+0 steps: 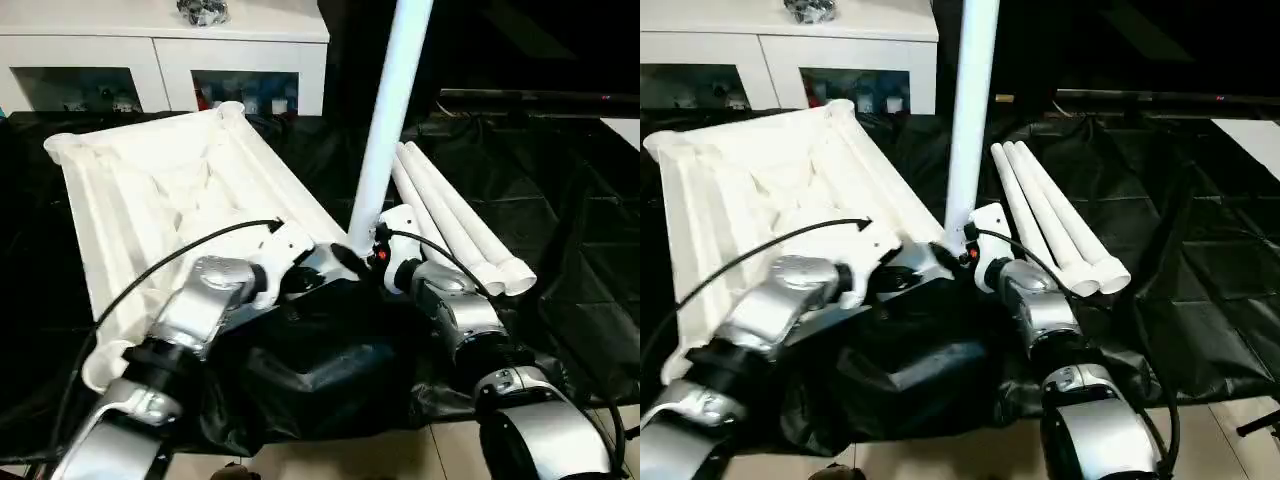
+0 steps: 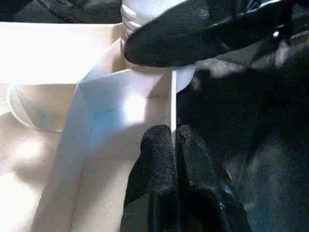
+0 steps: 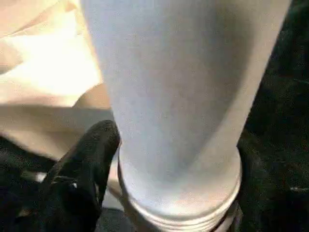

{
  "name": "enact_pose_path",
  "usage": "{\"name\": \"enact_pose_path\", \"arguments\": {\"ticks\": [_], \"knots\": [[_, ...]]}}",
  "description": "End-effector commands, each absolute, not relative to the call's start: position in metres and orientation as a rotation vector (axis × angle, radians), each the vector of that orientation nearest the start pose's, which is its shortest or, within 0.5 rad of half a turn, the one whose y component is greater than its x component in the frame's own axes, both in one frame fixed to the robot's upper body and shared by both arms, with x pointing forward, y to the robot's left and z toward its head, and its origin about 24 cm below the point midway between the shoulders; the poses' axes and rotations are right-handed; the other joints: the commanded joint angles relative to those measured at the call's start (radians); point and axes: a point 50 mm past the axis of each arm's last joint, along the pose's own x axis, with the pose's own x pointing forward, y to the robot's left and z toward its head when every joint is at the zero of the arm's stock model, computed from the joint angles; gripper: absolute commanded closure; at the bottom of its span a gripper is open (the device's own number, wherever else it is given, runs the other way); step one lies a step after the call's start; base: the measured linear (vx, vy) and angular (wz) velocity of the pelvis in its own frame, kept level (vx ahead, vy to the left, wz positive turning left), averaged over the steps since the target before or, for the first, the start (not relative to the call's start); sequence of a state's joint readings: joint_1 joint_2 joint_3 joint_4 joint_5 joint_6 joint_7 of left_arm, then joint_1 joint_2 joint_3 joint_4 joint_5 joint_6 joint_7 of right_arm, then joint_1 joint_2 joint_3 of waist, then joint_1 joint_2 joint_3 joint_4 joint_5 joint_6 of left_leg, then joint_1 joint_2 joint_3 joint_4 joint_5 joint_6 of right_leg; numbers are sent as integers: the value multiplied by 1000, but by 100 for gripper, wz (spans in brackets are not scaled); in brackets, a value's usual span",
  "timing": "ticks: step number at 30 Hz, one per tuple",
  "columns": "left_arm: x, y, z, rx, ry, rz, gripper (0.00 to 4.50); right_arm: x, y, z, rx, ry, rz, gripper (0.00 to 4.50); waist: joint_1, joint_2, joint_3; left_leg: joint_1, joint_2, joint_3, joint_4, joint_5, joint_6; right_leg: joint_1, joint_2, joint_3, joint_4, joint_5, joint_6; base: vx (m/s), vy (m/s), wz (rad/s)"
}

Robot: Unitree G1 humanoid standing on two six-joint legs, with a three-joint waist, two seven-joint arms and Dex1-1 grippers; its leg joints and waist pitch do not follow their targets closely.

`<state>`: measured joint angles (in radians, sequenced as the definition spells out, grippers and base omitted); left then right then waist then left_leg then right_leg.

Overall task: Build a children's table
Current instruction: Rotate leg to tighten

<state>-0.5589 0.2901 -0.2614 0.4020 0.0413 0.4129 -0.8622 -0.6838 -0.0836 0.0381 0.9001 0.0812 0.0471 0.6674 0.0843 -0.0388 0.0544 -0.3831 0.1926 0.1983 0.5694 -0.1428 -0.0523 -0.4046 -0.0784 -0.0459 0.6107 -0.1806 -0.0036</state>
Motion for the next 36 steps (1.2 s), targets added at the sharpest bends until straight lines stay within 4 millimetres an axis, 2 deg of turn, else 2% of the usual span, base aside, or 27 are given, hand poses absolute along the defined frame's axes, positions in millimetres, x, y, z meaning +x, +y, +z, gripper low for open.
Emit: {"name": "enact_pose_path", "arguments": {"ticks": [1,3,6,9,10,13,16,17,26,29,30,32,33,36], "knots": [[320,95,72,338,367,-1104,450,335,-76,27,-11,345,946,55,1,3,-67,20,39,-20,-63,-287,10,37,-62,37,-76,-218,-190,0,0,0],[315,105,71,356,384,-1171,450,331,-92,31,-45,348,1055,55,6,5,-69,22,40,-19,-61,-271,19,39,-59,36,-71,-178,-202,0,0,0],[312,110,72,365,391,-1211,450,326,-101,33,-63,357,1133,55,7,5,-69,23,40,-16,-59,-246,34,40,-58,37,-66,-125,-221,0,0,0],[307,119,71,400,417,-1270,450,320,-116,35,-119,384,1221,55,14,4,-66,23,42,-16,-60,-267,31,42,-59,35,-68,-168,-219,0,0,0],[307,120,70,408,423,-1269,450,320,-118,37,-115,384,1224,55,15,5,-65,24,43,-15,-61,-281,24,39,-60,36,-70,-192,-216,0,0,0],[306,124,70,416,436,-1288,450,320,-121,40,-98,382,1238,72,16,6,-62,29,43,-19,-65,-329,-1,35,-63,38,-78,-273,-202,0,0,0],[304,125,70,417,439,-1309,450,318,-123,41,-92,389,1261,85,18,6,-62,31,44,-19,-65,-338,-7,33,-62,38,-79,-287,-194,0,0,0],[304,126,70,419,441,-1315,450,317,-123,41,-96,395,1271,105,18,6,-63,31,44,-19,-65,-337,-9,32,-63,38,-79,-283,-195,0,0,0],[306,125,69,411,436,-1296,450,313,-118,38,-85,402,1274,167,25,6,-66,28,43,-17,-62,-287,0,36,-61,37,-69,-202,-213,0,0,0],[311,121,70,383,416,-1234,450,318,-115,33,-84,396,1174,171,24,5,-65,29,42,-19,-64,-308,-11,36,-63,37,-72,-232,-208,0,0,0],[318,116,70,371,406,-1158,450,327,-113,27,-101,404,1013,171,20,4,-64,28,41,-19,-65,-313,-19,33,-64,38,-73,-248,-204,0,0,0],[324,111,71,364,400,-1089,450,334,-111,21,-92,418,860,173,7,3,-61,31,37,-23,-67,-350,-44,30,-67,38,-84,-344,-185,0,0,0],[329,107,71,363,402,-1042,450,337,-108,18,-73,426,787,174,5,2,-62,30,37,-26,-67,-352,-49,33,-68,36,-84,-361,-177,0,0,0],[335,97,72,359,403,-961,450,341,-98,15,-27,439,684,175,-6,4,-61,32,37,-27,-67,-386,-46,26,-67,37,-92,-406,-156,0,0,0]]}}
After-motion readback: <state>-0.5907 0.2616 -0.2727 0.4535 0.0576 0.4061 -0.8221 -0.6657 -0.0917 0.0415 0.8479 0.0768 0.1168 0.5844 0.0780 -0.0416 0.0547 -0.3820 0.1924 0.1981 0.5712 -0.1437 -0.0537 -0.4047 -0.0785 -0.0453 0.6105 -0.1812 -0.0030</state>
